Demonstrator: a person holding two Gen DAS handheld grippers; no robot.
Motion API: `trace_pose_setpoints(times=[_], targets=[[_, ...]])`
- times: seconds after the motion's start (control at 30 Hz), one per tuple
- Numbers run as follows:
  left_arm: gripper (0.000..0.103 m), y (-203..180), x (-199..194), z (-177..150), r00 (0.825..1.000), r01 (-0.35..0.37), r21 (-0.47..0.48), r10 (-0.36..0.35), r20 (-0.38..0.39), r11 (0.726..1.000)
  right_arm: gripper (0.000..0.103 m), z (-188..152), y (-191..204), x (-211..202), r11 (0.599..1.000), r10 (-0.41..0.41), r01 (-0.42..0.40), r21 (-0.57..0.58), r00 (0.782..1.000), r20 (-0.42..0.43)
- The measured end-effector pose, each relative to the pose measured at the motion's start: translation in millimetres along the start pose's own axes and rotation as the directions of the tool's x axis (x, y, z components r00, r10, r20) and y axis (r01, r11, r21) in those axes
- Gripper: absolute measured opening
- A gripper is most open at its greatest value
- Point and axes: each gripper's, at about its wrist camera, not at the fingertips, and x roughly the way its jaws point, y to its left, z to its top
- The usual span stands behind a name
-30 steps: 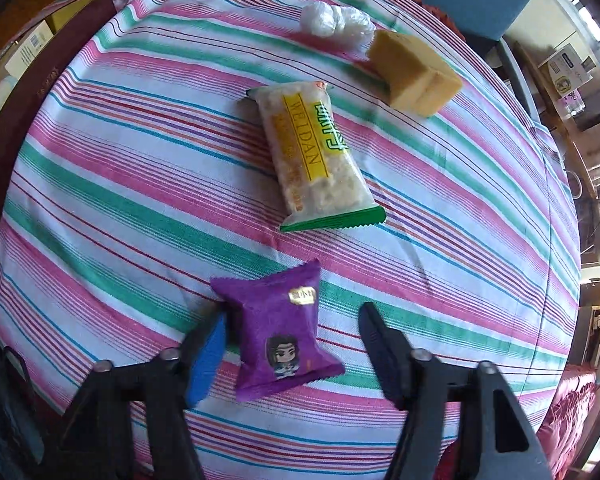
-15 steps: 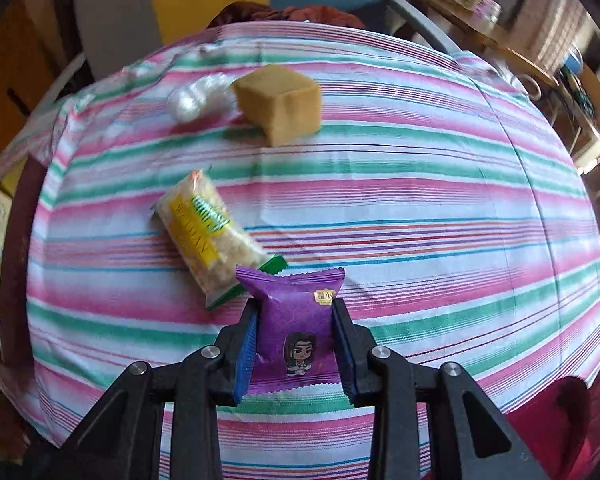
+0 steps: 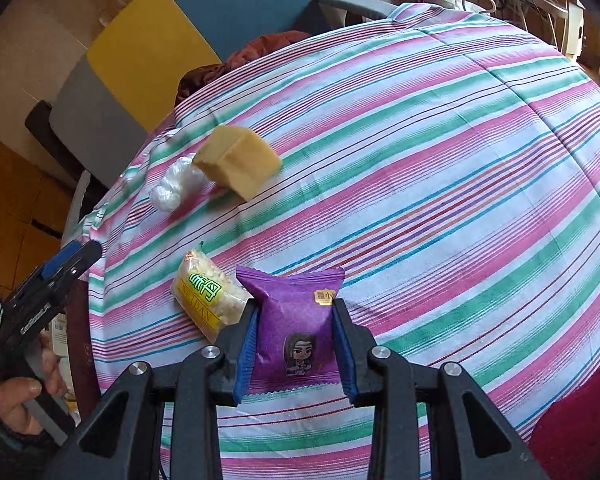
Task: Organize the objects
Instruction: 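Grasp a plastic-wrapped white bundle with the left tool while the right tool holds the purple packet, then carry the white bundle into the tray and release it with the left tool while the right holds the packet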
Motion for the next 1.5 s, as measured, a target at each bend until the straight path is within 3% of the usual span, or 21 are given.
trace_pose_setpoints(times=[0.17, 0.47, 0.5, 0.53, 0.57, 0.63, 0.83, 1.23, 1.5], targets=[[0.064, -17.3, 39.6, 20.3, 1.000, -0.018, 0.083, 0.019, -0.016, 0.996, 0.034, -0.2, 3.1, -0.2, 1.000, 0.026, -0.026, -0.017, 1.000, 0.006], [0.063, -25.1, 107.3, 46.5, 0.996, -0.019, 0.076, 0.025, -0.084, 0.997, 0.034, 0.3, -0.8, 3.3, 0.999, 0.051, -0.051, -0.004, 0.999, -0.009], [0.043, -24.2, 112.9, 48.1, 0.995, -0.019, 0.067, 0.025, -0.095, 0.998, 0.034, 0.8, -1.8, 3.9, 0.999, 0.047, -0.047, -0.001, 0.999, -0.012], [0.035, -22.0, 118.6, 47.5, 0.992, -0.016, 0.047, 0.021, -0.122, 0.999, 0.034, 1.2, -3.1, 4.4, 0.999, 0.046, -0.046, 0.004, 0.999, -0.015], [0.036, -18.8, 119.5, 45.7, 0.991, -0.009, 0.016, 0.011, -0.132, 1.000, 0.034, 1.8, -4.0, 5.3, 0.999, 0.048, -0.048, 0.009, 0.999, -0.017], [0.035, -12.0, 110.1, 37.6, 0.993, 0.016, -0.038, -0.020, -0.115, 0.999, 0.034, 2.4, -3.7, 5.9, 0.999, 0.043, -0.042, 0.005, 0.999, -0.019], [0.034, 2.2, 65.6, -1.8, 0.995, 0.007, -0.111, -0.018, -0.101, 0.994, 0.034, 3.1, -2.8, 7.3, 1.000, 0.024, -0.024, -0.005, 1.000, -0.020], [0.035, -14.3, -51.2, -62.7, 0.999, 0.033, -0.125, -0.031, 0.018, 0.992, 0.034, 2.7, -10.8, 11.4, 0.999, -0.031, 0.032, 0.028, 0.999, -0.032], [0.035, -5.2, -97.0, -102.3, 0.998, 0.012, -0.155, -0.003, 0.058, 0.988, 0.034, 2.3, -11.4, 12.8, 0.999, -0.037, 0.038, 0.033, 0.999, -0.030]])
